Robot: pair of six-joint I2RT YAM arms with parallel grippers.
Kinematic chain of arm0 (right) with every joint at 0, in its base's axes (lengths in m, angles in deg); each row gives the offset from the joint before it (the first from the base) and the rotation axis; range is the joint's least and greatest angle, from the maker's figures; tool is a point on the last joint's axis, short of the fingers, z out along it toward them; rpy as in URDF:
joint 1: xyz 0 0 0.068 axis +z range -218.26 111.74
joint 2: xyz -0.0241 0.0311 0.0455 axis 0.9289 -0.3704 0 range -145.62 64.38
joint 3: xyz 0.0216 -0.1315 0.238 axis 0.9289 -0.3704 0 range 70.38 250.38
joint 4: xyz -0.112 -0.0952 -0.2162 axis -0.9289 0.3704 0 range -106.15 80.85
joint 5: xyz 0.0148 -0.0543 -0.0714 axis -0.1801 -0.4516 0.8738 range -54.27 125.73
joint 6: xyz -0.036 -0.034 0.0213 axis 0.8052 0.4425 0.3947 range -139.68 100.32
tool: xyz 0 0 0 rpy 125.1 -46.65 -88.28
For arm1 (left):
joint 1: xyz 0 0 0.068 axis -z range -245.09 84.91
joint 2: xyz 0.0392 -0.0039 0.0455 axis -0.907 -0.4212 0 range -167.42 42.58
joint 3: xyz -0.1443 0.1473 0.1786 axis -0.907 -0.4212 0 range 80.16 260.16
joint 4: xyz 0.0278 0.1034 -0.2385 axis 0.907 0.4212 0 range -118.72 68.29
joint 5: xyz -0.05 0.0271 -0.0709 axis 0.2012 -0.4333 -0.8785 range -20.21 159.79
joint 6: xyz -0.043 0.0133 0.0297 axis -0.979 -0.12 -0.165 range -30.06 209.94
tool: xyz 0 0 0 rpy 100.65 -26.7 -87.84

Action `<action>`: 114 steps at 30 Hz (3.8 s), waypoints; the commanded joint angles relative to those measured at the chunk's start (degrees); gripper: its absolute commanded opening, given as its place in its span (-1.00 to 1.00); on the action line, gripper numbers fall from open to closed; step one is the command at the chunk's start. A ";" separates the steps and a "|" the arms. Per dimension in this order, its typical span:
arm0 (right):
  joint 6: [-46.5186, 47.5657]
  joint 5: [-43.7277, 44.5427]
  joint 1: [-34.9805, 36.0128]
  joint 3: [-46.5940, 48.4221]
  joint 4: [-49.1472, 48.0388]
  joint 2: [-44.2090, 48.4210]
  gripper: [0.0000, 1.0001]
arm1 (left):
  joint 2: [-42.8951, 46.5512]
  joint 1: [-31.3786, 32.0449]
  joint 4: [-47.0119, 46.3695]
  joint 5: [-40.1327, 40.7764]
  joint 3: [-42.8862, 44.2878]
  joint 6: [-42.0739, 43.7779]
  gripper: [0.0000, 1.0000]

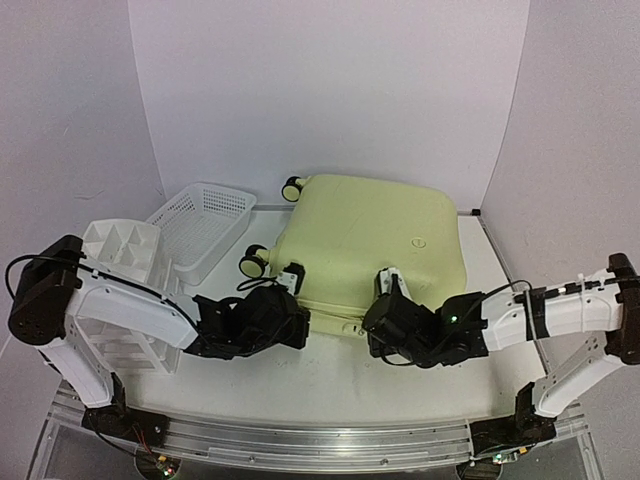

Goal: Open, take out, and arrange the luggage

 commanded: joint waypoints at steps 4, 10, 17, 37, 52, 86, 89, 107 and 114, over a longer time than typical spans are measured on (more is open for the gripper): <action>6.77 4.54 -2.86 0.29 15.69 9.60 0.22 | 10.45 -8.88 12.67 10.74 -4.26 1.70 -1.00; 18.59 -14.46 -2.87 13.82 30.53 10.85 0.68 | 13.98 -10.37 12.42 4.39 -5.04 6.63 -1.00; 25.94 -23.47 -2.88 33.66 35.92 1.32 0.87 | 15.58 -10.29 11.36 -5.13 -3.38 6.02 -1.00; 48.64 -40.08 -14.42 53.15 40.58 -9.87 0.96 | 8.20 1.00 -18.80 -12.00 -3.33 21.46 -1.00; 65.25 -46.50 -14.63 70.99 42.71 -25.13 0.87 | 5.40 -0.70 -40.25 -16.25 -14.21 39.42 -1.00; 85.36 -44.72 -12.14 97.52 59.44 -48.65 0.74 | -6.37 0.18 -41.50 -21.19 -6.86 38.79 -1.00; 86.55 -39.05 -11.09 98.23 59.38 -49.98 0.66 | -6.89 0.13 -41.49 -21.19 -6.58 38.37 -1.00; 80.42 -21.44 -10.36 83.65 43.75 -43.12 -0.84 | -4.09 -0.03 -42.51 -13.40 -12.29 36.88 -1.00; 76.27 -29.94 -13.31 70.07 34.17 -33.83 -0.95 | -0.83 -3.93 -46.91 -15.86 -17.74 37.46 -1.00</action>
